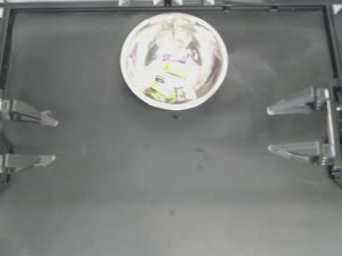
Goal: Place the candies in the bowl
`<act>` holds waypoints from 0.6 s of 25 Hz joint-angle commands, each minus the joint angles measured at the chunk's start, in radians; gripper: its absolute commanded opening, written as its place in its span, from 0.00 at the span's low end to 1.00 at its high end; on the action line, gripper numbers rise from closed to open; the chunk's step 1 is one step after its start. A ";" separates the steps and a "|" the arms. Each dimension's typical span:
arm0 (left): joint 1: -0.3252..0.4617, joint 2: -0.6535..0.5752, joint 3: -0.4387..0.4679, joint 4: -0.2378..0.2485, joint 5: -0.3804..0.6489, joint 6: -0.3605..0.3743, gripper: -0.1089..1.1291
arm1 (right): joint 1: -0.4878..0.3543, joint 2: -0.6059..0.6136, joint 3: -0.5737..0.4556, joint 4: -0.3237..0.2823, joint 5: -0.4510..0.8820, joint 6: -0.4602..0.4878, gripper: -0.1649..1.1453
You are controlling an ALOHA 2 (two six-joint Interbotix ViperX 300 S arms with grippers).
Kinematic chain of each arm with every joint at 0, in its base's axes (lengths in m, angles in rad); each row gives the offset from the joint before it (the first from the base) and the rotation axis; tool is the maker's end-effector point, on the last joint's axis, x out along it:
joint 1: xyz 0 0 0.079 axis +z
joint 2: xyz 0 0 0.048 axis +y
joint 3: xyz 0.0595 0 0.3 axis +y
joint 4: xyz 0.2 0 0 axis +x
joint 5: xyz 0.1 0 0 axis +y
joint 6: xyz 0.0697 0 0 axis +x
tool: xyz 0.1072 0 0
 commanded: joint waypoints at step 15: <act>0.018 -0.063 0.002 0.005 -0.003 0.000 0.88 | -0.002 -0.083 0.012 0.006 0.000 0.006 0.89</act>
